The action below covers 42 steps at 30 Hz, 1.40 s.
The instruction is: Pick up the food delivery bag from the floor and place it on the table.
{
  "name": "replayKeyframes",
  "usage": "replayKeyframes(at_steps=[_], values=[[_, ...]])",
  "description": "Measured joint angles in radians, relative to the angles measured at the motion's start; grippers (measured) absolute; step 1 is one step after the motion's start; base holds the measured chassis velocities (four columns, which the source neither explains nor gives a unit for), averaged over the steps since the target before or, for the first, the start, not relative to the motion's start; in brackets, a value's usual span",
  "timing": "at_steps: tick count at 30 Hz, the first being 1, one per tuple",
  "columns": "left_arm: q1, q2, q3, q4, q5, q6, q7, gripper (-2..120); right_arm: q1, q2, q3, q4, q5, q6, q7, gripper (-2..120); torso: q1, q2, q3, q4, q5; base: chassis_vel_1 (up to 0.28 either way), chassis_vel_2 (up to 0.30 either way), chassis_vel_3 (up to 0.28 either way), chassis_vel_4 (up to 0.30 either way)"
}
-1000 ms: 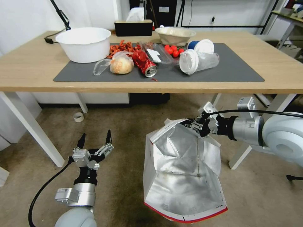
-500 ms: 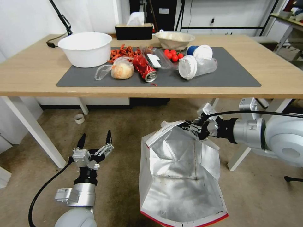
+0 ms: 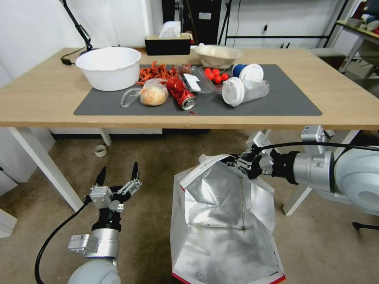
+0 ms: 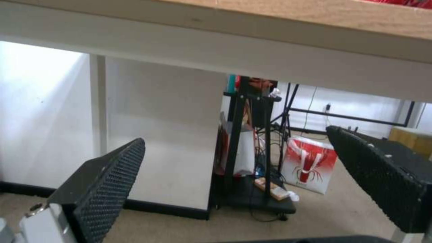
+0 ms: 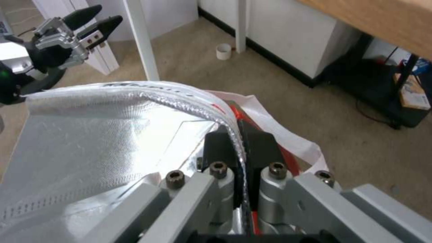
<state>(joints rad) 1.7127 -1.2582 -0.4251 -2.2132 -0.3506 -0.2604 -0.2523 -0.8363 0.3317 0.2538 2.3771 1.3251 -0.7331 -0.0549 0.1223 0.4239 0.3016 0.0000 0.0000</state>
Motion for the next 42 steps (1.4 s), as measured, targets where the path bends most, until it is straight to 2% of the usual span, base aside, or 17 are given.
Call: replayKeyframes(at_steps=[12, 14, 42], values=[[0.0, 0.001, 0.0, 0.0, 0.0, 0.003, -0.011, 100, -0.011, 0.0, 0.011, 0.002, 0.002, 0.0, 0.0, 0, 0.014, 0.04, 0.027, 0.0, 0.0, 0.0, 0.0, 0.0, 0.0], [-0.003, 0.001, 0.001, -0.001, 0.0, 0.004, -0.011, 100, -0.01, 0.0, 0.012, 0.002, 0.002, 0.0, 0.0, 0, 0.021, 0.058, 0.038, 0.0001, 0.0, 0.0, 0.0, 0.0, 0.0], [-0.001, 0.0, 0.005, -0.003, -0.003, 0.012, -0.02, 100, -0.017, 0.001, 0.012, -0.004, 0.0, 0.0, 0.0, 0, 0.063, 0.173, 0.11, 0.0, 0.0, 0.0, 0.0, 0.0, 0.0]])
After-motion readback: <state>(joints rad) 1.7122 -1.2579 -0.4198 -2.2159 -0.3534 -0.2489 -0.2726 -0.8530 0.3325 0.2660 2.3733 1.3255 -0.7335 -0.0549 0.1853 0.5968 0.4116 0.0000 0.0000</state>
